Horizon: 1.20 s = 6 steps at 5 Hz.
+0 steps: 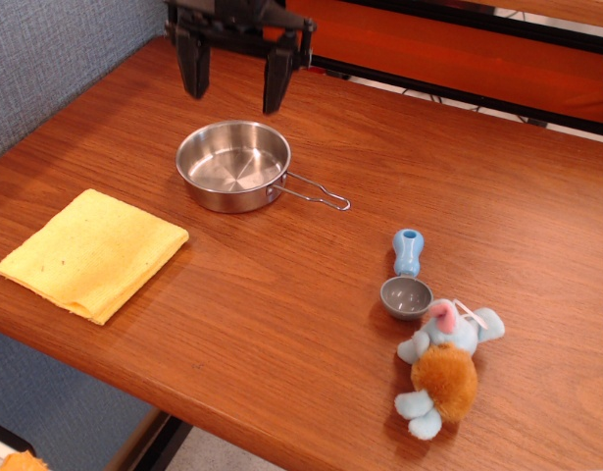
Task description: Move the yellow cloth up to the left of the pot.
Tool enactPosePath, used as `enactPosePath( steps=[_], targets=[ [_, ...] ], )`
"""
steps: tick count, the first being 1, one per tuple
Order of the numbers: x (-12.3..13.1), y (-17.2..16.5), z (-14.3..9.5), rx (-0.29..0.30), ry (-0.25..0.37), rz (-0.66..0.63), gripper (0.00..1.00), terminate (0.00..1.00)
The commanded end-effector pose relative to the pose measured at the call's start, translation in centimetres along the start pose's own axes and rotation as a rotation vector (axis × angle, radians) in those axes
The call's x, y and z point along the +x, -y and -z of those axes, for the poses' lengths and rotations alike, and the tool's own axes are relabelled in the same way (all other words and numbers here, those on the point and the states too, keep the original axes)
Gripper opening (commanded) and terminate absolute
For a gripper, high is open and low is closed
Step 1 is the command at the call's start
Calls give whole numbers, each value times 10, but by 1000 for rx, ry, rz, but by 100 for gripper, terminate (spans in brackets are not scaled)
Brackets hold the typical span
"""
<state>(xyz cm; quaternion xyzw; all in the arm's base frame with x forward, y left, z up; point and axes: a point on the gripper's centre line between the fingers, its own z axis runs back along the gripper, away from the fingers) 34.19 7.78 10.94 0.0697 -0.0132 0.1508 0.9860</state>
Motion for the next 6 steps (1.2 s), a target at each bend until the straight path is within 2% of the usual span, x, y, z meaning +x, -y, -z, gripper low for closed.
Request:
enactPosePath(
  steps=[1, 2, 3, 4, 6],
  targets=[
    [-32, -36, -10, 13, 33, 47, 100, 0],
    [-49, -68, 7, 0, 29, 38, 100, 0],
    [-59, -85, 33, -20, 37, 70, 100, 0],
    [-70, -90, 56, -12, 12, 113, 100, 0],
    [-77, -96, 86, -86, 11, 200, 100, 0]
  ],
)
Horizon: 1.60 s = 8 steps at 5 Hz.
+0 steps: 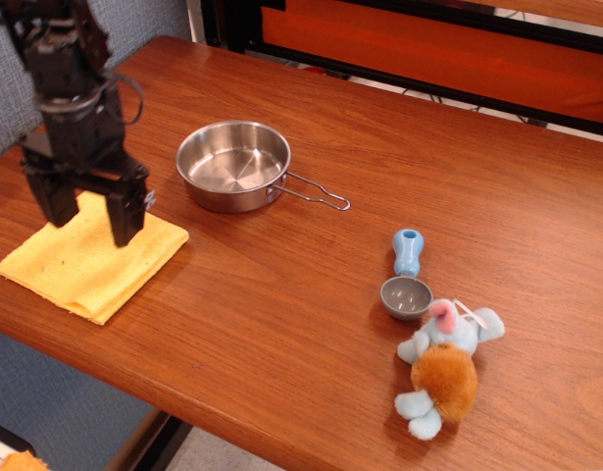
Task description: Move the yellow cloth up to the left of the pot.
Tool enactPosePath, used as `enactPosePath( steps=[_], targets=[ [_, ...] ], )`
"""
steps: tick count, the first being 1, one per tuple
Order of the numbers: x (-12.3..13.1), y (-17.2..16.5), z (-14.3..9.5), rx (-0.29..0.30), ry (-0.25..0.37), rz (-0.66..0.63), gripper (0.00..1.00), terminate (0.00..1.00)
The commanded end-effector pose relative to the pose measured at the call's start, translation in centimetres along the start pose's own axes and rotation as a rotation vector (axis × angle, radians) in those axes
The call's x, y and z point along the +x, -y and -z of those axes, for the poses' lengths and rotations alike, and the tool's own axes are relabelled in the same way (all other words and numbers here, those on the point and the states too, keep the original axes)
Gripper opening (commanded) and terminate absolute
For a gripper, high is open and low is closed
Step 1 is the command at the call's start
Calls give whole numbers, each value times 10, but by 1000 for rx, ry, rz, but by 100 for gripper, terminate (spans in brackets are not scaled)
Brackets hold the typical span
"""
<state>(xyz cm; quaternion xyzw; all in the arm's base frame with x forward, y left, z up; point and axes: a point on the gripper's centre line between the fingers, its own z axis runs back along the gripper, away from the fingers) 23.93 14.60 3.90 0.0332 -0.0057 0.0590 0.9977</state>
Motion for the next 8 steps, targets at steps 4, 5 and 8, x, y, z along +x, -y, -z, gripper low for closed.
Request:
enactPosePath(
  steps=[4, 5, 8],
  targets=[
    [26, -43, 18, 10, 50, -54, 100, 0],
    [36, -51, 20, 26, 53, -73, 100, 0],
    [76, -62, 22, 88, 89, -152, 100, 0]
  ],
)
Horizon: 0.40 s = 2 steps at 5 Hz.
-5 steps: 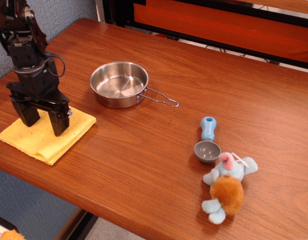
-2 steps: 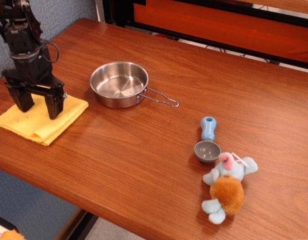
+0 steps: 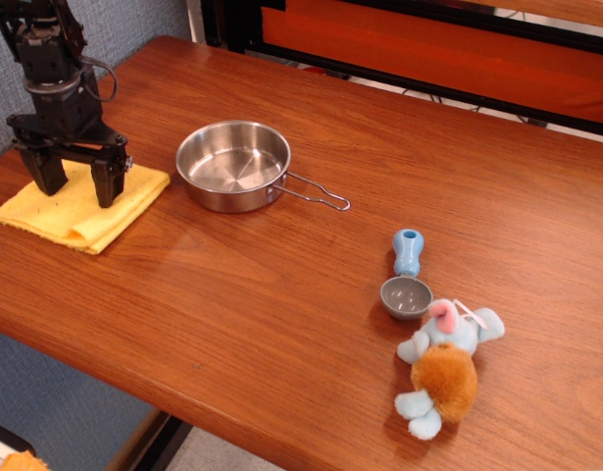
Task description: Move the yellow cloth up to the left of the pot.
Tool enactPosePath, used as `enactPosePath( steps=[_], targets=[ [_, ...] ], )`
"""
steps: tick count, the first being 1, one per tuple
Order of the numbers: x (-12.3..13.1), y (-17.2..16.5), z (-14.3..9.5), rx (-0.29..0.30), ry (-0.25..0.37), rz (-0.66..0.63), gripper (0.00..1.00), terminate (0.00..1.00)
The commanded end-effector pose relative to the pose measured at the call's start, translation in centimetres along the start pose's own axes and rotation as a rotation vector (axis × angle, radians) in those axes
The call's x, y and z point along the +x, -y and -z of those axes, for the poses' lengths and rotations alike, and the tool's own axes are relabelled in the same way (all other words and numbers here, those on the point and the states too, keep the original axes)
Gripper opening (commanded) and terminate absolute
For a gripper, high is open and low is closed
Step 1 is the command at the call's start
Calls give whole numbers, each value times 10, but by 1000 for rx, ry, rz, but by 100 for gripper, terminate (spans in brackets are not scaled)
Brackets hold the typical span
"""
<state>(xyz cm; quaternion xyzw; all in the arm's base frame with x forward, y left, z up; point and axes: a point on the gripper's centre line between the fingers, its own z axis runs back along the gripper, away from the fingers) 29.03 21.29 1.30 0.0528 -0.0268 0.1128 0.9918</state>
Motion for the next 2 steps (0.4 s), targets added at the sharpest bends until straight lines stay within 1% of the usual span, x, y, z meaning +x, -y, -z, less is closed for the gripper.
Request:
enactPosePath(
  steps=[1, 2],
  targets=[
    [31, 0, -12, 48, 83, -60, 100, 0],
    [47, 4, -17, 34, 126, -98, 100, 0]
  ],
)
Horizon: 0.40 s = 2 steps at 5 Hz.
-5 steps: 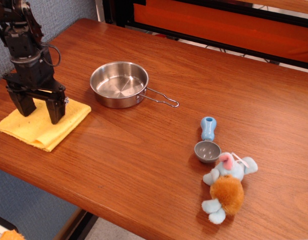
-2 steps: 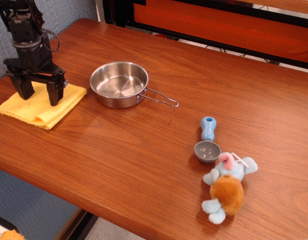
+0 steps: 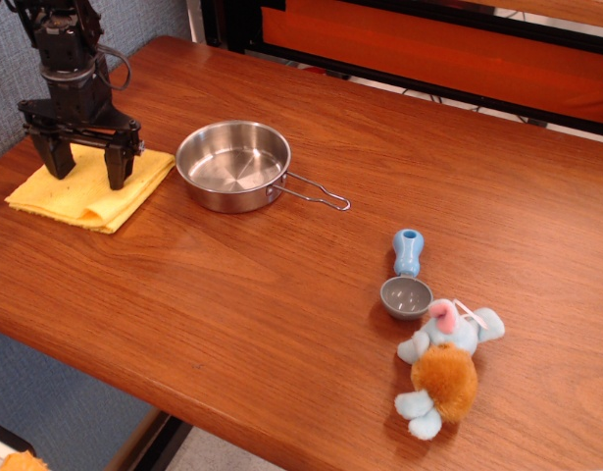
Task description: Move the yellow cloth up to the left of the pot.
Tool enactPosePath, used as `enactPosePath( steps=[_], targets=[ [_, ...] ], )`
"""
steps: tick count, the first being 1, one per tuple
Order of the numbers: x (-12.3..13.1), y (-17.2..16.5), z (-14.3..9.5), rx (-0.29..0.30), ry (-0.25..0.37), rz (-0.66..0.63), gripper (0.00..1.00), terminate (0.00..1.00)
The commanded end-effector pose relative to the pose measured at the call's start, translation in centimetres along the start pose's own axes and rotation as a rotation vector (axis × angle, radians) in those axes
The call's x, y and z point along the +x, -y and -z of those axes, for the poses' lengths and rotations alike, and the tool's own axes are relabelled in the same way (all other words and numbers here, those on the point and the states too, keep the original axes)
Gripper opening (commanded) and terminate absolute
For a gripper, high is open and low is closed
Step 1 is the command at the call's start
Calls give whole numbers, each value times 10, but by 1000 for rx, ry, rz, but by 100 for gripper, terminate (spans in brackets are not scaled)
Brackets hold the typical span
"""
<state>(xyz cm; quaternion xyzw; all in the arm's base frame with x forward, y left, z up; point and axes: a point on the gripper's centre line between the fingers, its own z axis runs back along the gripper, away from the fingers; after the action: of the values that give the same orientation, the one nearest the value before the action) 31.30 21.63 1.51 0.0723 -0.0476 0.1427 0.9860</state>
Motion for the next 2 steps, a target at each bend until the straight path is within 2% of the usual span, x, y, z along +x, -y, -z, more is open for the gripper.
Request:
enactPosePath(
  steps=[1, 2],
  targets=[
    [37, 8, -17, -9, 100, -41, 100, 0],
    [49, 18, -14, -7, 107, -37, 100, 0]
  ],
)
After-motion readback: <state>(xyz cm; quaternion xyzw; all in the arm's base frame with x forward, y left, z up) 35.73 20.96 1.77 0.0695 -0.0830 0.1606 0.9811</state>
